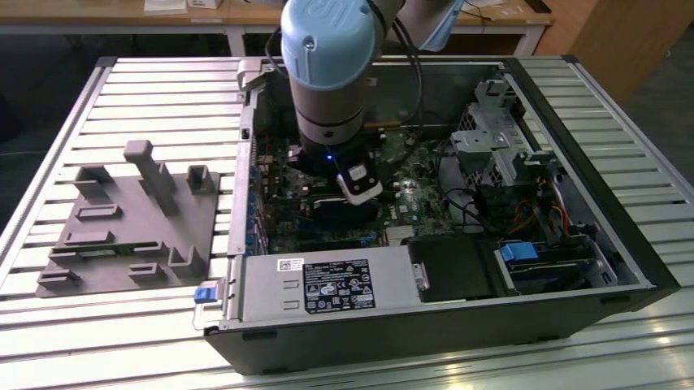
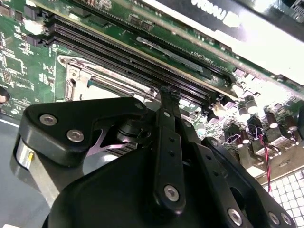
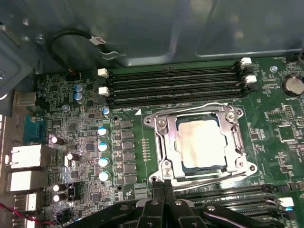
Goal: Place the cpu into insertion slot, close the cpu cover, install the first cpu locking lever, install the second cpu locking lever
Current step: 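Install the second cpu locking lever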
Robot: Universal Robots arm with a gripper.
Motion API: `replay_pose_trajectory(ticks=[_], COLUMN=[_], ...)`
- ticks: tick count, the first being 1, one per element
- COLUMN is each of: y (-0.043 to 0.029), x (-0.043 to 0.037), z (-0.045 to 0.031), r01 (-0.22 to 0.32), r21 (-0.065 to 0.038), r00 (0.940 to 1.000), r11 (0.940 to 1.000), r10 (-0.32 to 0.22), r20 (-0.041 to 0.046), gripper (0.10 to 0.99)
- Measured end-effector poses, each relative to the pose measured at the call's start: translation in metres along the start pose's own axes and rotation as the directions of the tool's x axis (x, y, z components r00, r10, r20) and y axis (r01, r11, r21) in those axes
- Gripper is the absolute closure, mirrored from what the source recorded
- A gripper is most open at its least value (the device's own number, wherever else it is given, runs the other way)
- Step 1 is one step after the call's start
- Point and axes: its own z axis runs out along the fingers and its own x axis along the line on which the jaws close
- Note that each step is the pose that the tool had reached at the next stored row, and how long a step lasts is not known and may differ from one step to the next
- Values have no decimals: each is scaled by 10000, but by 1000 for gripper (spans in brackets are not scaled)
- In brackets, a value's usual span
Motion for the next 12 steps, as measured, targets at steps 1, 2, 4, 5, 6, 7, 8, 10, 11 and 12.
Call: replay_pose_trajectory(ticks=[1, 2, 4, 5, 6, 7, 8, 10, 11, 12], y=[3, 5, 7, 7, 6, 6, 6, 7, 6, 6], x=[8, 17, 32, 37, 41, 44, 46, 48, 49, 49], z=[3, 6, 12, 15, 19, 23, 25, 31, 37, 42], r01=[-1, -2, -5, -8, -8, -8, -9, -10, -11, -12], r21=[-10, -22, -60, -85, -109, -128, -144, -171, -180, -186], r00=[10000, 10000, 10000, 10000, 10000, 10000, 10000, 10000, 10000, 10000], r11=[10000, 10000, 10000, 10000, 9999, 9999, 9999, 9999, 9998, 9998], r10=[1, 2, 5, 7, 8, 8, 9, 9, 11, 12], r20=[-2, -4, -8, -11, -13, -14, -17, -21, -21, -21], gripper=[984, 984, 984, 984, 984, 984, 984, 984, 984, 984])
